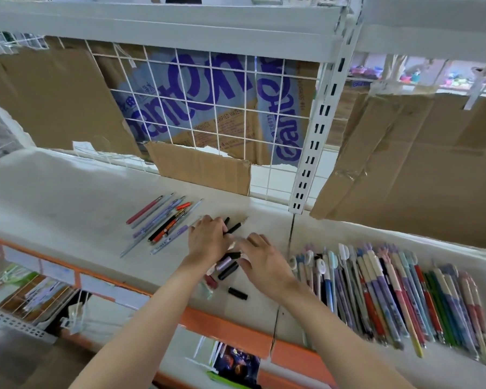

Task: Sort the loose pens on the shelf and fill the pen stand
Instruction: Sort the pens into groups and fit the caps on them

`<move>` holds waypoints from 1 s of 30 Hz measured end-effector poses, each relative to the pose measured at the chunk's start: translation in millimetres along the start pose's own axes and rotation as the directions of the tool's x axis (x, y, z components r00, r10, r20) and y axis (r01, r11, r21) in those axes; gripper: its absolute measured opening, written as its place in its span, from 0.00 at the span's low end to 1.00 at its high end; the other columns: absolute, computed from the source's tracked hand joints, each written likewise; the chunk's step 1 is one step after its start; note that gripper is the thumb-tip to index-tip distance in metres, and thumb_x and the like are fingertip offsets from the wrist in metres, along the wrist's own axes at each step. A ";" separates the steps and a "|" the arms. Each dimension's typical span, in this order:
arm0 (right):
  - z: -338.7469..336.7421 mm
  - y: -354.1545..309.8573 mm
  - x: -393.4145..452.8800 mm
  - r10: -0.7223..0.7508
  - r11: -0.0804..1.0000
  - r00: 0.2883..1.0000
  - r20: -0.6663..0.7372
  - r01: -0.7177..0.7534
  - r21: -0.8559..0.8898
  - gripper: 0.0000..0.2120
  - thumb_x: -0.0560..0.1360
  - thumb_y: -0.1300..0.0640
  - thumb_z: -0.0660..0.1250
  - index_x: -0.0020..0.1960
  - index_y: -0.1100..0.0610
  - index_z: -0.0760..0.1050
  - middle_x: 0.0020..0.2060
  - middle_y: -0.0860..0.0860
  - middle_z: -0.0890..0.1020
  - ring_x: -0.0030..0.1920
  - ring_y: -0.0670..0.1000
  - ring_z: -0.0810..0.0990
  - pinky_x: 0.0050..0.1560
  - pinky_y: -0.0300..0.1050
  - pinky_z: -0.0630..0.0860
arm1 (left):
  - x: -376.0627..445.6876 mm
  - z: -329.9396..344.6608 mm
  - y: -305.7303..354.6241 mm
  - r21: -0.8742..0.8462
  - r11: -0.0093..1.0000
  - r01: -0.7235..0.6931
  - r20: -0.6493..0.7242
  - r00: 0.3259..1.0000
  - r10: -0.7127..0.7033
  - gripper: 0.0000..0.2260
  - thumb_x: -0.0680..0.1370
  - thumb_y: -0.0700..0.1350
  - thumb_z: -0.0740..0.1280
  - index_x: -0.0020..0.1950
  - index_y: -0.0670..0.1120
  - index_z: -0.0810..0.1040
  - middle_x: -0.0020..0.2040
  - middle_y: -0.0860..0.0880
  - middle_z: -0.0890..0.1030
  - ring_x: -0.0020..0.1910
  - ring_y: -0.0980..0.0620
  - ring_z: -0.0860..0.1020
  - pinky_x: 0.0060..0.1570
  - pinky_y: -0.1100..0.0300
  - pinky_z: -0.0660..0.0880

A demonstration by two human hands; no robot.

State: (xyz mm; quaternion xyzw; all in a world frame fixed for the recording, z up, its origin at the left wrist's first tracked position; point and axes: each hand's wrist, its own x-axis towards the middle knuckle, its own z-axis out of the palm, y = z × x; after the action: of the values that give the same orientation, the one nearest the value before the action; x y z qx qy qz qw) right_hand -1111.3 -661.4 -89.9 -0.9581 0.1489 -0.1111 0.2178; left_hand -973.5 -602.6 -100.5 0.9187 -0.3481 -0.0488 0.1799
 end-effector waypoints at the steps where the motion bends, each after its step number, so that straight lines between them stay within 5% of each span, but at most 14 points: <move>1: 2.8 0.9 4.6 0.031 1.000 0.999 0.009 -0.031 0.003 0.15 0.78 0.59 0.60 0.64 0.55 0.72 0.55 0.54 0.72 0.60 0.53 0.68 0.56 0.47 0.71 | -1.6 0.8 -2.3 0.015 1.000 -0.024 -0.020 0.999 0.024 0.10 0.76 0.50 0.64 0.53 0.46 0.77 0.53 0.46 0.75 0.54 0.46 0.74 0.55 0.54 0.66; 6: 7.3 15.7 11.1 0.039 0.999 0.996 0.085 -0.039 0.000 0.11 0.77 0.59 0.64 0.59 0.60 0.75 0.54 0.56 0.74 0.58 0.55 0.70 0.56 0.50 0.71 | -21.4 -2.0 -21.4 -0.246 0.963 -0.105 -0.174 0.983 0.063 0.07 0.79 0.42 0.61 0.51 0.40 0.74 0.50 0.43 0.73 0.49 0.43 0.74 0.49 0.55 0.68; 9: -2.6 22.5 4.7 0.122 0.967 0.992 0.045 -0.129 0.220 0.04 0.76 0.63 0.64 0.51 0.60 0.74 0.49 0.51 0.81 0.49 0.52 0.78 0.46 0.39 0.72 | -42.4 -12.0 -33.7 -0.478 0.868 -0.131 -0.164 0.985 0.058 0.01 0.79 0.39 0.62 0.49 0.43 0.72 0.43 0.48 0.77 0.42 0.50 0.76 0.41 0.62 0.68; 13: -23.8 30.5 -4.8 0.360 0.644 0.931 0.060 -0.294 0.706 0.09 0.76 0.67 0.64 0.45 0.54 0.76 0.36 0.48 0.82 0.38 0.46 0.77 0.40 0.38 0.72 | -66.9 -18.6 -45.8 -0.676 0.737 -0.020 -0.065 0.997 -0.032 0.09 0.78 0.36 0.62 0.42 0.48 0.70 0.38 0.52 0.78 0.37 0.59 0.77 0.42 0.59 0.72; 17: -36.6 28.7 -10.7 0.394 0.471 0.919 0.012 -0.213 0.856 0.10 0.77 0.70 0.61 0.47 0.59 0.78 0.35 0.53 0.80 0.34 0.40 0.76 0.36 0.31 0.71 | -74.6 -21.8 -49.3 -0.736 0.677 -0.005 -0.033 0.999 -0.028 0.12 0.78 0.33 0.62 0.40 0.48 0.69 0.31 0.58 0.77 0.31 0.61 0.73 0.41 0.62 0.70; 22: -38.3 26.4 -12.6 0.375 0.491 0.927 -0.016 -0.184 0.851 0.10 0.77 0.69 0.61 0.47 0.57 0.78 0.35 0.53 0.80 0.34 0.40 0.75 0.37 0.31 0.71 | -76.5 -23.7 -42.9 -0.725 0.688 -0.044 -0.041 0.999 0.022 0.10 0.78 0.33 0.62 0.40 0.46 0.70 0.31 0.60 0.77 0.32 0.62 0.73 0.36 0.71 0.68; 30: -36.8 21.4 -12.2 0.298 0.681 0.954 -0.023 -0.196 0.705 0.12 0.78 0.65 0.62 0.47 0.50 0.78 0.37 0.47 0.80 0.36 0.37 0.75 0.42 0.32 0.72 | -76.9 -20.3 -41.8 -0.744 0.668 -0.009 -0.006 1.000 0.007 0.14 0.78 0.34 0.61 0.42 0.52 0.75 0.33 0.55 0.78 0.39 0.50 0.77 0.44 0.56 0.73</move>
State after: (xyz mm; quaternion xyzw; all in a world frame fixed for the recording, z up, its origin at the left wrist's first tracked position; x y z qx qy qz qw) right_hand -1137.9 -689.8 -69.0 -0.7666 0.2388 -0.1932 0.5639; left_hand -1001.0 -517.1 -99.6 0.7643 -0.3019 -0.1844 0.5392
